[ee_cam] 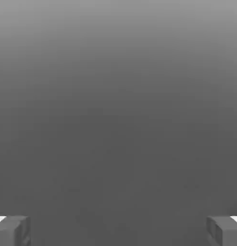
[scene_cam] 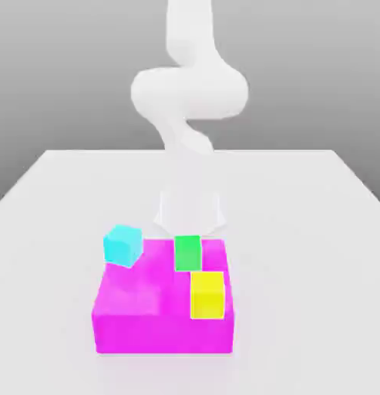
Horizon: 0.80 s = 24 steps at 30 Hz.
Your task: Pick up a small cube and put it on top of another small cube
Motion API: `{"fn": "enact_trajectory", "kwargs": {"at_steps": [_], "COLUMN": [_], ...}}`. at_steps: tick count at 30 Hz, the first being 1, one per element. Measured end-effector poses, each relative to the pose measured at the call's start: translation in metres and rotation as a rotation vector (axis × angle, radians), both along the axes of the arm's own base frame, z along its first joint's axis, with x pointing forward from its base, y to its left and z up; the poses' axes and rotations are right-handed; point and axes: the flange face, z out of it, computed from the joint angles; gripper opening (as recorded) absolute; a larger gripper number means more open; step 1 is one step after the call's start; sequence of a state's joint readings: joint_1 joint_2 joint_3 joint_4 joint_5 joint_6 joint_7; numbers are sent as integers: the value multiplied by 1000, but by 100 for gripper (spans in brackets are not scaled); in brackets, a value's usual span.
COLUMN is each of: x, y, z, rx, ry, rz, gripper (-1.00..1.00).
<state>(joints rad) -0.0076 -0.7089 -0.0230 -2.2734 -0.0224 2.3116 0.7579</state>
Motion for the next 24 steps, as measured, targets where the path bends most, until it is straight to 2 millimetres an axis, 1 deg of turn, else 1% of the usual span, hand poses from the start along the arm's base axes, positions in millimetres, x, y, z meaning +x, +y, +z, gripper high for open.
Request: {"fn": "enact_trajectory", "kwargs": {"at_steps": [3,6,10,13,16,18,20,24], "x": [37,70,108,132,151,160,167,177], "y": [-22,-46,-82,-111,-142,-167,-192,-229], "z": [-26,-55,-99,-136,-177,-206,-236,-299], "rx": [-40,-73,-107,-126,-139,-143,-144,-143], "ry": [68,135,224,292,358,403,447,531], "rz": [9,20,38,56,75,83,92,137], "gripper": [0,0,0,0,0,0,0,0]}}
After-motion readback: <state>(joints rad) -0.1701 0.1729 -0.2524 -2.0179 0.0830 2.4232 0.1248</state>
